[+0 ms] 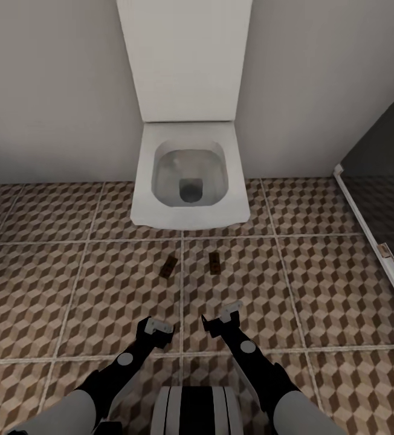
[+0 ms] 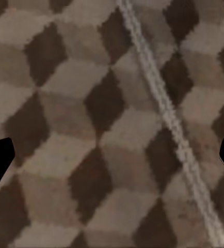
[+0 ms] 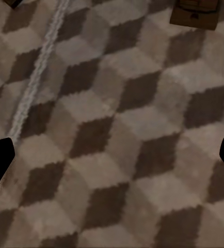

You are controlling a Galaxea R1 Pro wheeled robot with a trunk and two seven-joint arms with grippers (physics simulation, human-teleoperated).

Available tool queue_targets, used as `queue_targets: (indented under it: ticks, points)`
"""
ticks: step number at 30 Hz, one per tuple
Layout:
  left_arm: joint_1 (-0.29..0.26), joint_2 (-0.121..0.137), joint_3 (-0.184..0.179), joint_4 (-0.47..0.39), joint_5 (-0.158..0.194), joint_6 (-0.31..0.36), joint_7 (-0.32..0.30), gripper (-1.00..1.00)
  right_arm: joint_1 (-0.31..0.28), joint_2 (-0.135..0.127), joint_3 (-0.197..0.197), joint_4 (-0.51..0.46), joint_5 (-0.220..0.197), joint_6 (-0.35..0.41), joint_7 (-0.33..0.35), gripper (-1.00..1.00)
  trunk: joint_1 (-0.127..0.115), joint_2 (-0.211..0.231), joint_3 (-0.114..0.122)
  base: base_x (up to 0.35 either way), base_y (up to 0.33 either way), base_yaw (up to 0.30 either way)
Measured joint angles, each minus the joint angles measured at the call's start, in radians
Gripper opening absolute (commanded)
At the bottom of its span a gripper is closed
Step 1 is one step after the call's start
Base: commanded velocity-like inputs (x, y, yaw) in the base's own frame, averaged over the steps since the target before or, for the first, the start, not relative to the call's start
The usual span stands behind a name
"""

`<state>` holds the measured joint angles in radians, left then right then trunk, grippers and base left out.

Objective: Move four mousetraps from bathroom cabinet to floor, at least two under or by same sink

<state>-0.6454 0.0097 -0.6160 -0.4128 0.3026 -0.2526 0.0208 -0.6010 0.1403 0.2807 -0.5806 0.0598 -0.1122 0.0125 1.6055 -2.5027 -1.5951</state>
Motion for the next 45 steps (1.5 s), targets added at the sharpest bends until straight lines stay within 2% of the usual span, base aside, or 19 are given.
queue_targets:
  ticks: [12,45]
  points:
    - [0.0,0.0,0.0,0.001,0.0,0.0,0.0,1.0,0.0,0.0,0.0,0.0,0.0,0.0,0.0,1.0,-0.005,0.003,0.046,0.0,0.0,0.0]
    - [0.0,0.0,0.0,0.002,0.0,0.0,0.0,1.0,0.0,0.0,0.0,-0.002,0.0,-0.002,0.0,1.0,-0.132,0.234,0.15,0.0,0.0,0.0]
